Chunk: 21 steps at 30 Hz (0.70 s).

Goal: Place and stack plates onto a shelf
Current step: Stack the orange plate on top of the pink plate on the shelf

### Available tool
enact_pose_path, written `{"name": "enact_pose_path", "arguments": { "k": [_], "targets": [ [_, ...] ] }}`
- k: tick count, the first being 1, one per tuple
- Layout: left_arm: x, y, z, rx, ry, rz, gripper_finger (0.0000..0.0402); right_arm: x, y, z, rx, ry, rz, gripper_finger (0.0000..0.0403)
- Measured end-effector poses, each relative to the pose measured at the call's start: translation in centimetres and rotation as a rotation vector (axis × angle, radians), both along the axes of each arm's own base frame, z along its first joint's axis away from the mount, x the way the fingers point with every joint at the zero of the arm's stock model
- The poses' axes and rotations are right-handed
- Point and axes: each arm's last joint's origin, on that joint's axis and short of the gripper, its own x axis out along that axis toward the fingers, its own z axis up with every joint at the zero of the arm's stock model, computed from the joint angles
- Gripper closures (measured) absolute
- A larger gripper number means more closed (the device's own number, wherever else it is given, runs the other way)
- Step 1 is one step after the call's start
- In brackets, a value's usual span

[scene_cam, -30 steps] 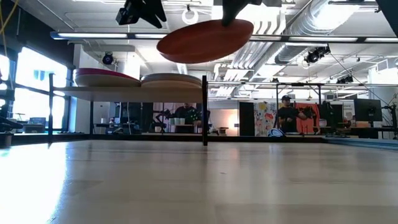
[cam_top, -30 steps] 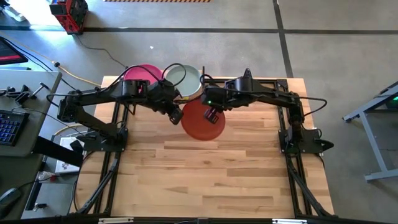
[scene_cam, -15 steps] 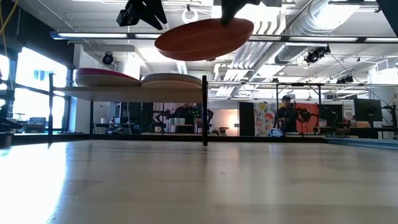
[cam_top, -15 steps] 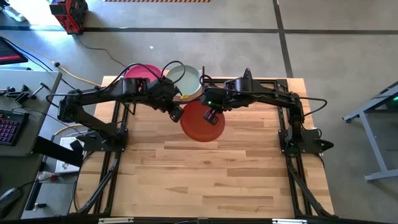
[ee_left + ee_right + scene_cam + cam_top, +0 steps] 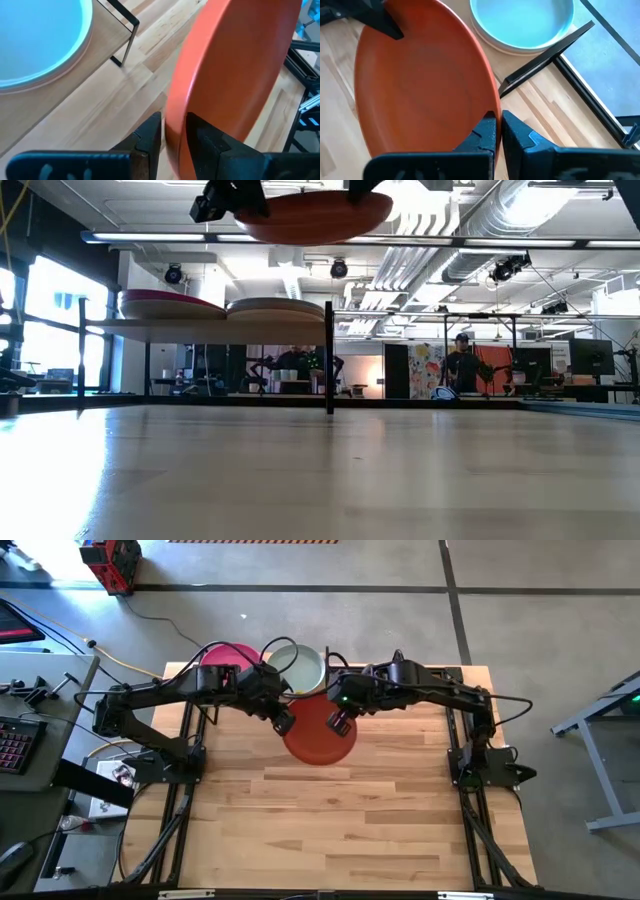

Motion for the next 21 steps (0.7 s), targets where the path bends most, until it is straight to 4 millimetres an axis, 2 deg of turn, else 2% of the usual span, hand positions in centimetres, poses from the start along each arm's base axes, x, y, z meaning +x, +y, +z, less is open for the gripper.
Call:
{"name": "enact_pose_path", "arguments": {
  "k": [6, 14, 21],
  "targets": [
    [0.03, 0.01, 0.03, 0.014, -0.001, -0.016, 0.0333, -0.02, 0.06, -0.10, 0.022, 0.005, 0.004, 0.0403],
    [-0.01, 0.03, -0.02, 0.041, 0.012, -0.036, 0.0394, 0.01, 0.11, -0.13, 0.027, 0.005, 0.008, 0.0403],
    [-0.02, 0.07, -0.02, 0.054, 0.014, -0.031, 0.0397, 0.01, 0.14, -0.14, 0.040, 0.005, 0.012, 0.0403]
  ]
}}
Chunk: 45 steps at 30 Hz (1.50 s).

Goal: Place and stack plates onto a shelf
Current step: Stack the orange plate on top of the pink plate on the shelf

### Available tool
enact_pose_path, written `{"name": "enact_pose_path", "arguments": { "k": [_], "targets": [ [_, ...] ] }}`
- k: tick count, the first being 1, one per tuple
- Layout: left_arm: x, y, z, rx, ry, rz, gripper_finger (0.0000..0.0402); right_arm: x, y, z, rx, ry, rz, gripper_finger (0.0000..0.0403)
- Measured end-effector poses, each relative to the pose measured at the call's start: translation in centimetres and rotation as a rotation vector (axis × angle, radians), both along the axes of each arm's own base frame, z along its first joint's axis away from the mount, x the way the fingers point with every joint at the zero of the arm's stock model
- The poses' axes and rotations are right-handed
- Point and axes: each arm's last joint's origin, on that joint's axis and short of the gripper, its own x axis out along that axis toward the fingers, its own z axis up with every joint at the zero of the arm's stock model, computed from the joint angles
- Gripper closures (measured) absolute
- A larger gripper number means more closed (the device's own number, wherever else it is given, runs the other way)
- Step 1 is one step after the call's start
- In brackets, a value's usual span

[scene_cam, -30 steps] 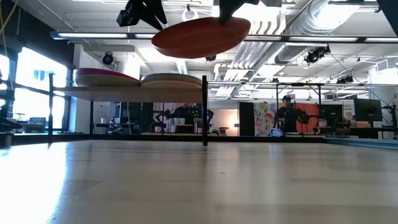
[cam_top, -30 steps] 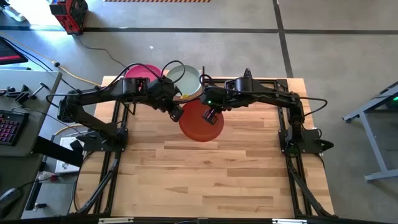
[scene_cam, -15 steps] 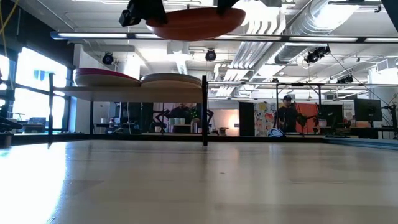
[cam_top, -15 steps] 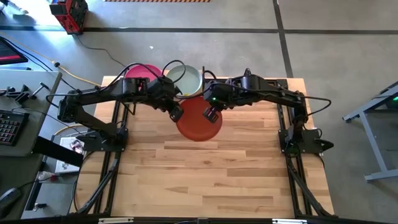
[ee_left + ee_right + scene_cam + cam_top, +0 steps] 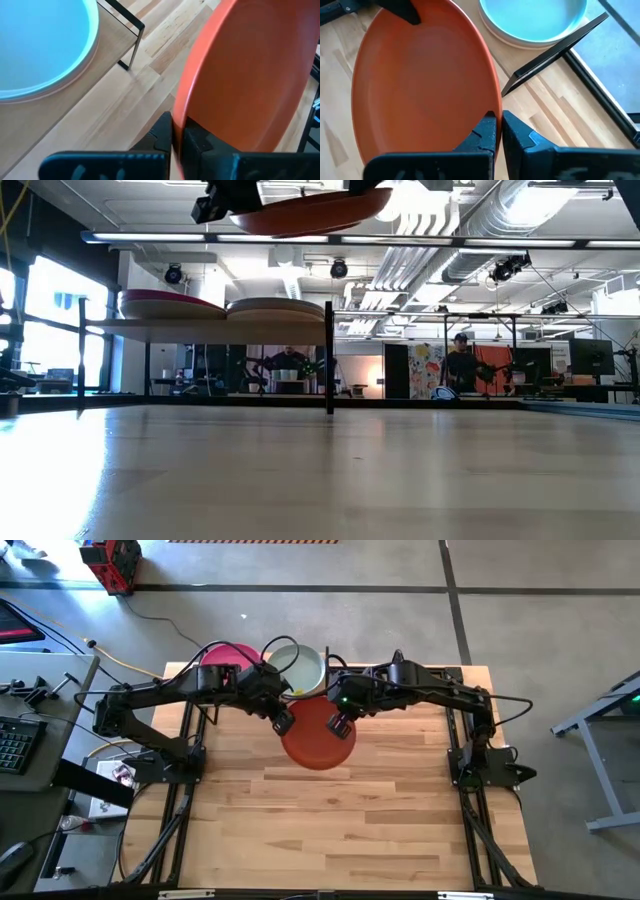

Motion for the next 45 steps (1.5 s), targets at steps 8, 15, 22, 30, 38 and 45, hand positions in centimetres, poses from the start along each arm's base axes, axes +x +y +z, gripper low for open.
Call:
{"name": "enact_pose_path", "arguments": {
  "k": [8, 15, 22, 30, 38, 45],
  "targets": [
    [0.0, 0.0, 0.0, -0.003, -0.001, 0.004, 0.0398, 0.0, 0.1, 0.0, 0.018, 0.004, 0.019, 0.0399],
    [0.0, 0.0, 0.0, -0.002, -0.004, 0.001, 0.0398, 0.0, 0.1, -0.1, 0.032, -0.002, 0.001, 0.0340],
    [-0.3, 0.3, -0.2, 0.009, 0.033, -0.003, 0.0398, 0.0, -0.1, -0.1, 0.032, -0.002, -0.005, 0.0283],
    [-1.6, 2.1, -0.8, -0.014, 0.144, 0.075, 0.0398, -1.0, -1.0, 0.9, 0.028, -0.020, -0.004, 0.0263],
    [-3.8, 4.2, 0.0, -0.027, 0.143, 0.180, 0.0398, -2.1, -2.0, 1.4, 0.016, 0.004, -0.015, 0.0263],
    [-7.1, 6.8, 1.1, -0.040, 0.113, 0.353, 0.0397, -2.3, -2.1, 1.3, -0.013, 0.046, 0.028, 0.0263]
  ]
}}
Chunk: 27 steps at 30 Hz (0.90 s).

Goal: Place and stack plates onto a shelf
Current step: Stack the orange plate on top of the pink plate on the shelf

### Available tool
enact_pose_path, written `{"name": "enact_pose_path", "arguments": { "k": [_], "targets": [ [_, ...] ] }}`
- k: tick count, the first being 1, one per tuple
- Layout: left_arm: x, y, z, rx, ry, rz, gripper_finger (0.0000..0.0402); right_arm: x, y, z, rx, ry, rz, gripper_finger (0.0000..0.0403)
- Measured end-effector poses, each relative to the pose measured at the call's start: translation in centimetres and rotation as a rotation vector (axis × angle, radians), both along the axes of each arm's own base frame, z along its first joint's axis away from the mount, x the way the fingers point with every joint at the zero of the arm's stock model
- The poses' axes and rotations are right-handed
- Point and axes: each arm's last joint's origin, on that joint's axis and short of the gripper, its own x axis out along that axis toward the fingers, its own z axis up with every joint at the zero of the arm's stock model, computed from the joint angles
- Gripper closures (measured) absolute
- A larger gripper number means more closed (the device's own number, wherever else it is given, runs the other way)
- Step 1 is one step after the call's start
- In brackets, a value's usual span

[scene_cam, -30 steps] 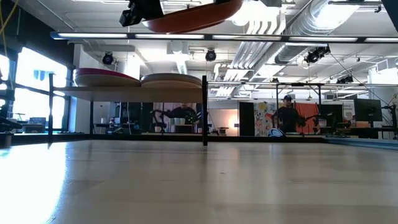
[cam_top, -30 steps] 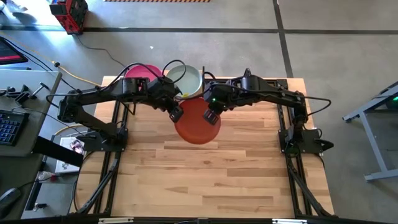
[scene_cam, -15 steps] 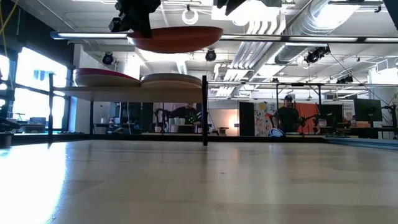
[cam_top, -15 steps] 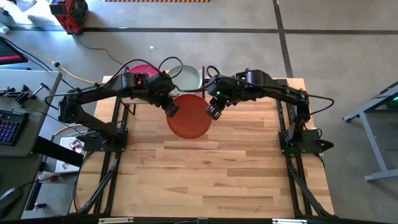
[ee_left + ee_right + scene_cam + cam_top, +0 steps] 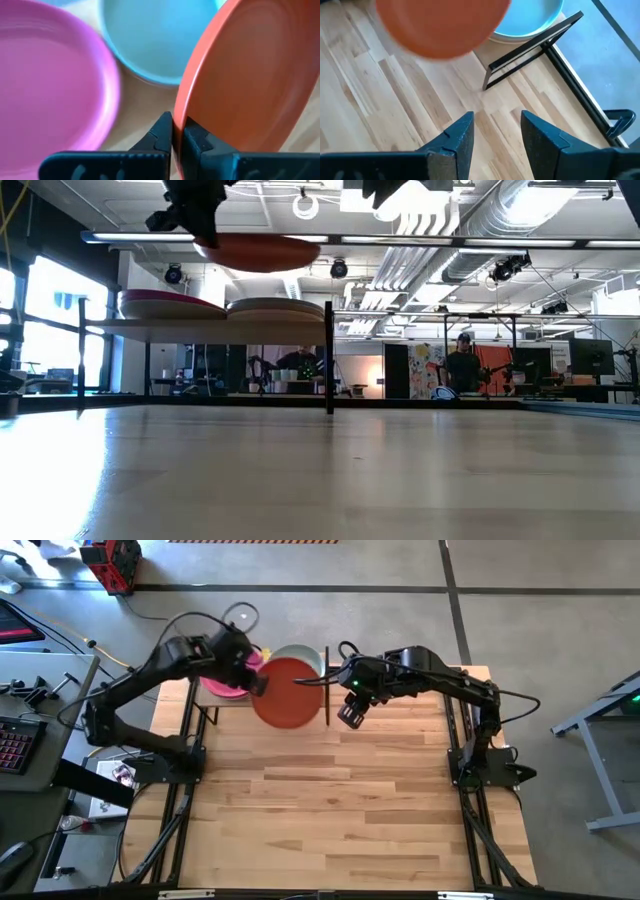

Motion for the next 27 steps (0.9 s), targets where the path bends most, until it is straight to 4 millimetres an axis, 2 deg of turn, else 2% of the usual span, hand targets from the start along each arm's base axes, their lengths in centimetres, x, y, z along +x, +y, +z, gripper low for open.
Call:
{"name": "enact_pose_path", "arguments": {
  "k": [17, 27],
  "targets": [
    [-6.5, 4.8, 1.3, 0.049, -0.049, 0.468, 0.0395, 0.0, 0.0, 0.0, -0.044, 0.035, 0.089, 0.0263],
    [-9.0, 5.5, 0.6, -0.092, -0.021, 0.628, 0.0394, 0.0, 0.0, 0.0, -0.076, 0.059, 0.151, 0.0263]
  ]
}}
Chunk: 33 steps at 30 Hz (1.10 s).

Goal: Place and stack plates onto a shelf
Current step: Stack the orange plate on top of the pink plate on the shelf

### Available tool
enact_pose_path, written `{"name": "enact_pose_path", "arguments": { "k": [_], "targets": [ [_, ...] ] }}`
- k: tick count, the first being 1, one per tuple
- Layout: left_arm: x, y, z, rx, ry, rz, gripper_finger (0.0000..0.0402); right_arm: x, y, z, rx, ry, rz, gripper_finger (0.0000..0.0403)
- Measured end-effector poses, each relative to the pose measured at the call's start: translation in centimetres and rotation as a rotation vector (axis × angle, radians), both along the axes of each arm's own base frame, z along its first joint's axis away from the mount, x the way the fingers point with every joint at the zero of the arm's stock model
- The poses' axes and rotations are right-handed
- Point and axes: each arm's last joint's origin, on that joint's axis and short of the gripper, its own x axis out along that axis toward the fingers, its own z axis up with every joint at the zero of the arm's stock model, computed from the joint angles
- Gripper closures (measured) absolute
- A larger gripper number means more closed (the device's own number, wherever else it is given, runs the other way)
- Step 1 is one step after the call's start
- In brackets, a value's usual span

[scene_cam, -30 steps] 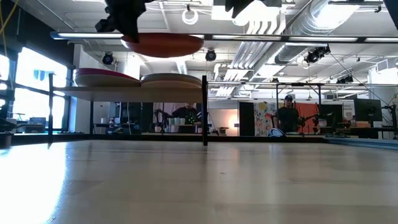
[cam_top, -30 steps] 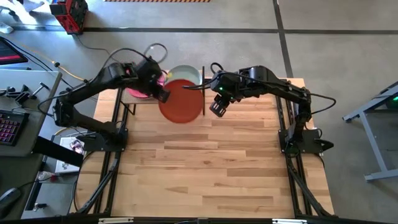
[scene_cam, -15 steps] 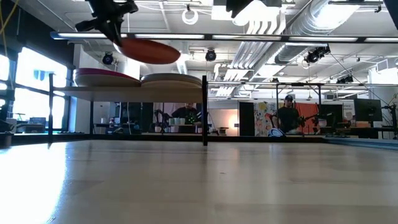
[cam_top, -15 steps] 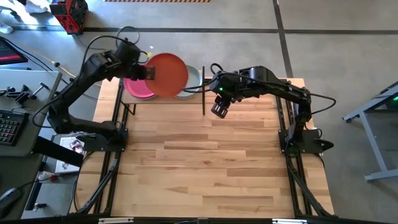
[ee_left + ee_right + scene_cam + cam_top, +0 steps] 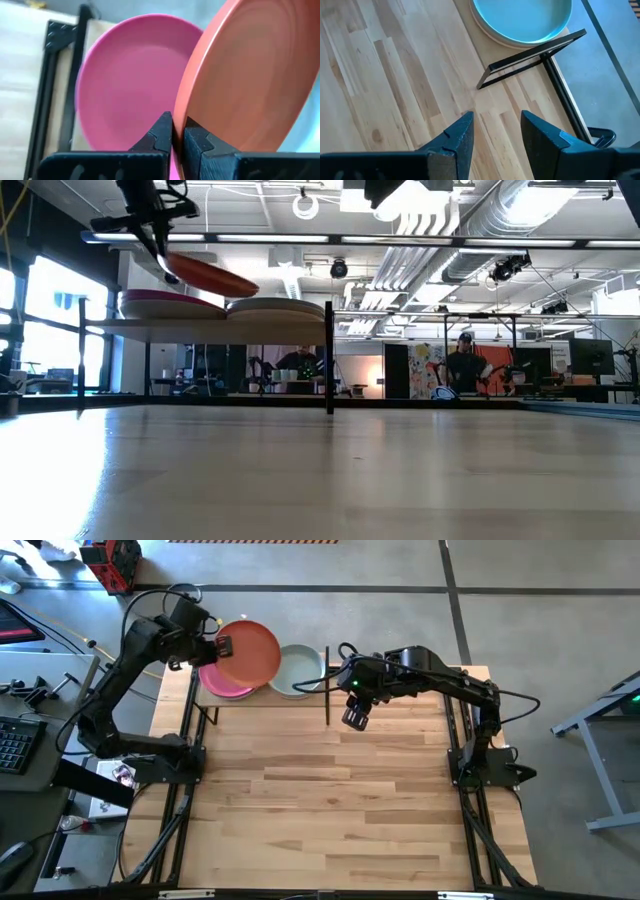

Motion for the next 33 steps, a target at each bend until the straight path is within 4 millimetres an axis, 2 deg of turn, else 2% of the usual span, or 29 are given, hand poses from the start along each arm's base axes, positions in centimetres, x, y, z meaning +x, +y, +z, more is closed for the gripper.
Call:
{"name": "enact_pose_path", "arguments": {
  "k": [9, 19, 33],
  "targets": [
    [-1.3, -0.3, 0.0, -0.048, -0.012, 0.129, 0.0394, 0.0, 0.0, 0.0, -0.015, 0.011, 0.029, 0.0263],
    [-3.4, -1.7, 0.1, -0.112, 0.061, 0.236, 0.0394, 0.0, 0.0, 0.0, -0.020, 0.019, 0.041, 0.0263],
    [-2.7, -0.2, -0.8, -0.161, 0.066, 0.270, 0.0394, -0.2, 0.0, -0.1, -0.016, 0.036, 0.038, 0.0263]
  ]
}}
